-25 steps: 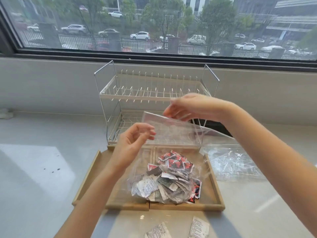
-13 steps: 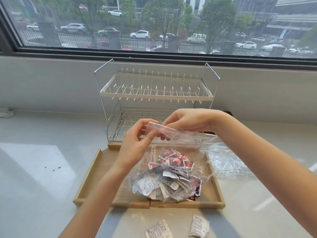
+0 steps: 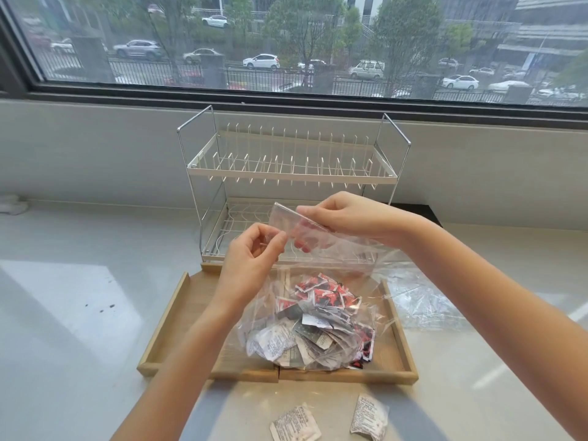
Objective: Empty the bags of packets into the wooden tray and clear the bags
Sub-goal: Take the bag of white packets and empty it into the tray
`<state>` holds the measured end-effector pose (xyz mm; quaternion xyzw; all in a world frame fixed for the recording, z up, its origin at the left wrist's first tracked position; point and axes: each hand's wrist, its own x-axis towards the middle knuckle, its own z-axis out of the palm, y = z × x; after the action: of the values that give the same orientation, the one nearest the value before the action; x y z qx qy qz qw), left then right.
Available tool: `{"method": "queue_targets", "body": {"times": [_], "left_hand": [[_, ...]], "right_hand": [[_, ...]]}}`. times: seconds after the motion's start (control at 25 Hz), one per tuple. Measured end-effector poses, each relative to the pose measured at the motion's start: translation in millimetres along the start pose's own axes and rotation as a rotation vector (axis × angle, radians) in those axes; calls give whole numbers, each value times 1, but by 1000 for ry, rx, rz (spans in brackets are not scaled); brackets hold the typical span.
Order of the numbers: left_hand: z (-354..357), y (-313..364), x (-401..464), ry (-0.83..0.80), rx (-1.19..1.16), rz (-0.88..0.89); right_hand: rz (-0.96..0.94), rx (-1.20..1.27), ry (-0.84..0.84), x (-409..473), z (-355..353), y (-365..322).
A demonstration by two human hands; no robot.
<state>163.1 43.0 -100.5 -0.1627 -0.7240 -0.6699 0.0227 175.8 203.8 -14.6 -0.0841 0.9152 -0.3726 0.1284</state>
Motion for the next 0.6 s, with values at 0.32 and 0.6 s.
{"method": "queue_targets", "body": {"times": [0.32,0.6], "left_hand": [[1,4,1,8,-26,-6],[-2,6,-1,-7,-54,-3]], "right_hand": [[-104,6,-56,1,-4,4],[-97,129,70,11,0,12]]}}
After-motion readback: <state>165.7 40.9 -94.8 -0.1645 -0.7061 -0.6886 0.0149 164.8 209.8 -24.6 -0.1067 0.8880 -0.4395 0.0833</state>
